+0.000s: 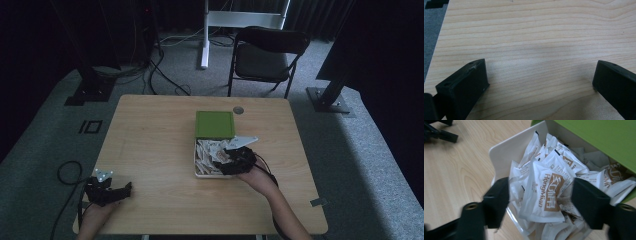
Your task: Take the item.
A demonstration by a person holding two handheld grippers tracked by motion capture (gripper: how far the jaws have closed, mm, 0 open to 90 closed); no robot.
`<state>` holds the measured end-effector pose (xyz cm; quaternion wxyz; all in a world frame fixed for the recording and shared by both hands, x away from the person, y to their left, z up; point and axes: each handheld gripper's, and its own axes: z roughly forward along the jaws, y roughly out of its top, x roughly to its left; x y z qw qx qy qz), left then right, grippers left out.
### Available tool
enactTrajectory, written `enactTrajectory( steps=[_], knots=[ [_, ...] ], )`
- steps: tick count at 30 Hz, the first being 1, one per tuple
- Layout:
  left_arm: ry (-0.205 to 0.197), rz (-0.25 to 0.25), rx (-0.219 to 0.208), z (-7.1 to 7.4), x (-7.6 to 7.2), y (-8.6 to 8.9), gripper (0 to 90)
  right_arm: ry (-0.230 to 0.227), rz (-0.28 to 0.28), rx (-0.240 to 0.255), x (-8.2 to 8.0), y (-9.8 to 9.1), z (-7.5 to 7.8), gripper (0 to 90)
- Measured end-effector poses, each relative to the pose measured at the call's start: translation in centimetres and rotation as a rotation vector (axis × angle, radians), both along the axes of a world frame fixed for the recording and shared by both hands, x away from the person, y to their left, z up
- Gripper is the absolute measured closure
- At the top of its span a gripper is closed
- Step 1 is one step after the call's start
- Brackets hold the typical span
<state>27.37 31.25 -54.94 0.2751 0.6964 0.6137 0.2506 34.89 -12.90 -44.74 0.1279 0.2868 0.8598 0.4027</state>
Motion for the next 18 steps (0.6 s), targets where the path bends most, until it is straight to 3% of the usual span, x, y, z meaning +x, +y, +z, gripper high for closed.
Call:
enactTrajectory(
  steps=[2,9,11,13,14,15,16,18],
  knots=[
    [0.000,0.000,0.000,0.0,0.0,0.0,0.7,-0.004,-0.016,-0.019,0.3,0.2,-0.4,43.6],
    [0.001,-0.001,0.001,0.0,0.0,0.0,0.7,0.007,-0.036,-0.069,0.6,0.5,-1.2,54.4],
    [0.001,-0.001,0.001,0.0,0.0,0.0,0.7,0.004,-0.038,-0.078,0.6,0.6,-1.3,63.2],
    [0.002,-0.002,0.002,0.0,0.0,0.0,0.7,0.003,-0.037,-0.079,0.6,0.5,-1.3,63.8],
    [0.001,-0.001,0.001,0.0,0.0,0.0,0.7,-0.008,-0.035,-0.095,0.6,0.5,-1.3,72.2],
    [0.001,-0.001,0.001,0.0,0.0,0.0,0.7,-0.008,-0.035,-0.095,0.6,0.5,-1.3,72.2],
    [0.001,-0.001,0.001,0.0,0.0,0.0,0.7,-0.019,-0.036,-0.107,0.5,0.6,-1.3,78.2],
    [0.001,-0.001,0.001,0.0,0.0,0.0,0.7,-0.028,-0.034,-0.107,0.5,0.5,-1.2,80.5]
  ],
)
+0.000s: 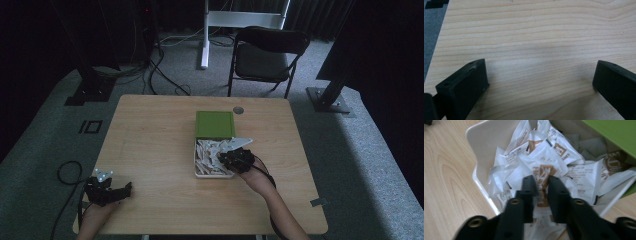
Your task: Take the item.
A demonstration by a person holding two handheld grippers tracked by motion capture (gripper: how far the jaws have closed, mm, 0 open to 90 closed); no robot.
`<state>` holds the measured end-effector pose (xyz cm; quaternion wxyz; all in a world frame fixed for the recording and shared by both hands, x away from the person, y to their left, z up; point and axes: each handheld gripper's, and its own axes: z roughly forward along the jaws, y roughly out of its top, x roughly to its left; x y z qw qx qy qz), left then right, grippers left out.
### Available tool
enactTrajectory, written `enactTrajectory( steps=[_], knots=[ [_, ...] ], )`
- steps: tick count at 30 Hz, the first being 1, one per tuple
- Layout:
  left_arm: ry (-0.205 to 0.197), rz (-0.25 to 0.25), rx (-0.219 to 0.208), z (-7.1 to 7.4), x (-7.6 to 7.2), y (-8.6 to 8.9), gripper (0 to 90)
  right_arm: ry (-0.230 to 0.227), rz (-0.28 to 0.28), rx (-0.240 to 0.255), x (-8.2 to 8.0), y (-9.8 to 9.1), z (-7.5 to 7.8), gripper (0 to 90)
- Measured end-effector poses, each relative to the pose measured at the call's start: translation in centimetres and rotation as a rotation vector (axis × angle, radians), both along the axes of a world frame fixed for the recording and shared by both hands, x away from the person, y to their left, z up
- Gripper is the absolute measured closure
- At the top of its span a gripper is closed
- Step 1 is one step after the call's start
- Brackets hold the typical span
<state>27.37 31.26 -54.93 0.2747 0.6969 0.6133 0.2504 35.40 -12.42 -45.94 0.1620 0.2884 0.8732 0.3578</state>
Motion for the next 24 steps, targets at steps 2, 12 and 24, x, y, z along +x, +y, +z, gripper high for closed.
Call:
enactTrajectory(
  steps=[2,12,24],
  knots=[
    [0.000,0.000,0.000,0.0,0.0,0.0,0.7,0.000,0.002,0.004,0.0,-0.1,0.1,82.0],
    [0.000,0.000,0.000,0.0,0.0,0.0,0.7,-0.015,-0.001,0.059,-0.2,-1.0,1.8,83.2],
    [-0.001,0.002,-0.001,0.0,0.0,0.0,0.7,-0.075,-0.048,0.113,0.1,-1.9,4.1,83.6]
  ],
)
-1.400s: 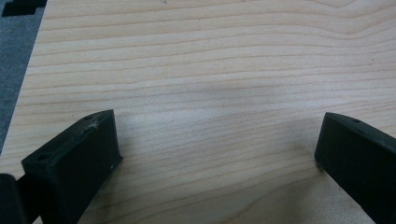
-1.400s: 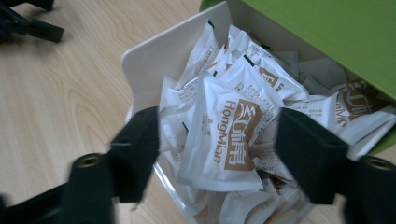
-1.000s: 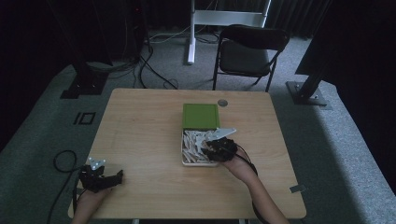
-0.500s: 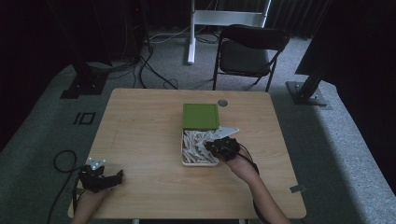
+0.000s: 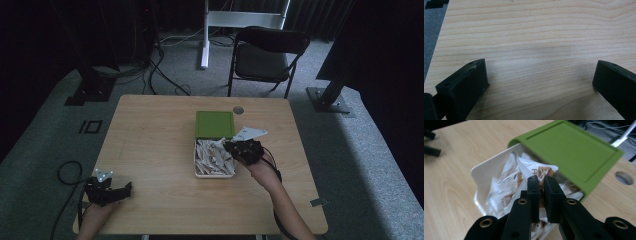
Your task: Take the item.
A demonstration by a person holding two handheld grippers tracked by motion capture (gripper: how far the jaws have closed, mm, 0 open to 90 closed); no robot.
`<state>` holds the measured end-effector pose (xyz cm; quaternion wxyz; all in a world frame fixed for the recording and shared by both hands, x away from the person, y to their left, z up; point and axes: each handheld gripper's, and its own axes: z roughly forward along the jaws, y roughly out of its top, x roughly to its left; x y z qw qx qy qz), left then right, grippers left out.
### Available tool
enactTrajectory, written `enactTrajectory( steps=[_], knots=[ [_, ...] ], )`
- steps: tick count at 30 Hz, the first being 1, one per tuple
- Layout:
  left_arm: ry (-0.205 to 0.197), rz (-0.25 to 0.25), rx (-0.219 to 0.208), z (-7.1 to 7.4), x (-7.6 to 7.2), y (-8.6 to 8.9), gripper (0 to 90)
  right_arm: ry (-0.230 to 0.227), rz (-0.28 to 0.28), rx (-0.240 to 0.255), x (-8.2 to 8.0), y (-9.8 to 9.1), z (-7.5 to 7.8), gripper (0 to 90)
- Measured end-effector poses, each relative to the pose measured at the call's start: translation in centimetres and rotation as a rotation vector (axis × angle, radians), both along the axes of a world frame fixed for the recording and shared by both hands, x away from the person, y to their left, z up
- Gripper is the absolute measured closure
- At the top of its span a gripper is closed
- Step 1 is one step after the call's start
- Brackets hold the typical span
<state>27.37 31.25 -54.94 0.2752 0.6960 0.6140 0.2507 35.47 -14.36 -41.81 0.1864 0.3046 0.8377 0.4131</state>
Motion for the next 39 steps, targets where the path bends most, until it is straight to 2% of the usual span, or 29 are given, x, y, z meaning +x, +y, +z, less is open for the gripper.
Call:
enactTrajectory(
  steps=[9,13,14,15,16,19,20,21,25,26,28,32,36,37,38,39],
  knots=[
    [0.002,-0.002,0.001,0.0,0.0,0.0,0.7,-0.039,-0.128,0.042,1.3,-1.6,0.9,83.6],
    [0.000,-0.001,0.000,0.0,0.0,0.0,0.7,-0.052,-0.205,0.043,2.1,-2.5,0.9,83.6],
    [0.000,-0.001,0.000,0.0,0.0,0.0,0.7,-0.052,-0.205,0.043,2.1,-2.5,0.9,83.6],
    [0.001,-0.001,0.000,0.0,0.0,0.0,0.7,-0.056,-0.247,0.048,2.5,-3.0,0.8,83.6],
    [0.001,-0.001,0.000,0.0,0.0,0.0,0.7,-0.056,-0.247,0.048,2.5,-3.0,0.8,83.6],
    [0.002,-0.001,0.000,0.0,0.0,0.0,0.7,-0.051,-0.315,0.061,3.4,-4.1,0.4,83.6],
    [0.002,-0.001,0.000,0.0,0.0,0.0,0.7,-0.051,-0.315,0.061,3.4,-4.1,0.4,83.6],
    [0.001,-0.001,-0.001,0.0,0.0,0.0,0.6,-0.050,-0.347,0.050,3.9,-4.4,0.0,83.6],
    [0.001,-0.001,0.000,0.0,0.0,0.0,0.7,-0.037,-0.392,0.046,4.6,-4.9,-0.9,83.6],
    [0.002,-0.001,0.001,0.0,0.0,0.0,0.6,-0.024,-0.425,0.049,5.1,-5.2,-1.5,83.6],
    [0.001,0.000,-0.001,0.0,0.0,0.0,0.7,-0.008,-0.454,0.054,5.6,-5.6,-2.2,83.6],
    [0.002,-0.001,0.000,0.0,0.0,0.0,0.7,0.017,-0.494,0.052,6.3,-6.1,-3.5,83.6],
    [0.002,-0.001,0.001,0.0,0.0,0.0,0.7,0.032,-0.514,0.045,6.7,-6.2,-4.1,83.6],
    [0.002,-0.001,0.000,0.0,0.0,0.0,0.7,0.048,-0.551,0.030,7.4,-6.4,-5.0,83.6],
    [0.002,-0.001,0.000,0.0,0.0,0.0,0.7,0.048,-0.551,0.030,7.4,-6.4,-5.0,83.6],
    [0.002,-0.002,0.001,0.0,0.0,0.0,0.7,0.056,-0.569,0.028,7.8,-6.6,-5.7,83.6]
  ],
)
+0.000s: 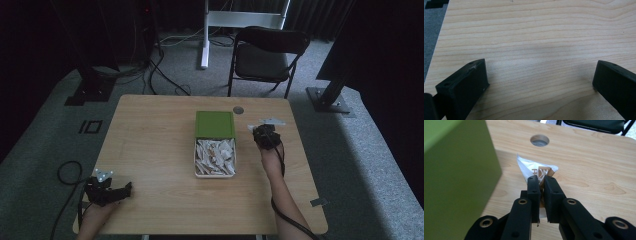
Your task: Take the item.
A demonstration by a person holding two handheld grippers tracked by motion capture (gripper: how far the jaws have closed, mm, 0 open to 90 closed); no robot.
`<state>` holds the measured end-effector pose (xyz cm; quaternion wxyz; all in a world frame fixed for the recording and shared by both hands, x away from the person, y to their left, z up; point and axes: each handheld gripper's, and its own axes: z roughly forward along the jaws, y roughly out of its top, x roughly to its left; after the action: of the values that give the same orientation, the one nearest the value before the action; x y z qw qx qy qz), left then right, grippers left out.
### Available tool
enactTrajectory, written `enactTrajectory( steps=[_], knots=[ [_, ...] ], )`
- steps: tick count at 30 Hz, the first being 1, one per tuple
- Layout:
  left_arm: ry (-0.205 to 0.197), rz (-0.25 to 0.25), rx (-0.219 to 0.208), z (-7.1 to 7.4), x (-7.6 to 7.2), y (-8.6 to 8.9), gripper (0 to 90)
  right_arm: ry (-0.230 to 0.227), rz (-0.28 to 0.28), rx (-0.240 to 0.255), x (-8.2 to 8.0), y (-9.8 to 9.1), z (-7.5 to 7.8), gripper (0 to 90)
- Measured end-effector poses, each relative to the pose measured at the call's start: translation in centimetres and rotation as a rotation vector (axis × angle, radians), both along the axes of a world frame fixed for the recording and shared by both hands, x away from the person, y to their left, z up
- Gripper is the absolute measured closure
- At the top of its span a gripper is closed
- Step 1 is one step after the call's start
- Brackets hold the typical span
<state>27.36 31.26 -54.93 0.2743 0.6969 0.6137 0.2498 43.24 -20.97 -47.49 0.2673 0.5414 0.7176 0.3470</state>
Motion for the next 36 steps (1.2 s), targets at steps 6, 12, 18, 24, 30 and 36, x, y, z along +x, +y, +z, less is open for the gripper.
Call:
enactTrajectory(
  steps=[6,12,18,24,30,36],
  knots=[
    [-0.001,0.001,-0.001,0.0,0.0,0.0,0.6,0.041,-0.009,0.005,1.1,-0.3,-1.9,83.6],
    [-0.001,0.001,-0.001,0.0,0.0,0.0,0.6,0.080,-0.026,0.016,2.0,-0.4,-3.9,83.7],
    [-0.001,0.001,-0.001,0.0,0.0,0.0,0.7,0.111,-0.047,0.031,3.0,-0.4,-4.9,83.6],
    [0.000,0.000,0.000,0.0,0.0,0.0,0.7,0.120,-0.055,-0.003,3.8,-0.2,-5.3,83.6],
    [-0.001,0.001,-0.001,0.0,0.0,0.0,0.7,0.141,-0.073,0.045,4.3,-0.3,-5.7,73.2],
    [-0.001,0.001,-0.001,0.0,0.0,0.0,0.6,0.139,-0.074,0.123,4.0,-0.8,-5.1,50.3]
  ],
)
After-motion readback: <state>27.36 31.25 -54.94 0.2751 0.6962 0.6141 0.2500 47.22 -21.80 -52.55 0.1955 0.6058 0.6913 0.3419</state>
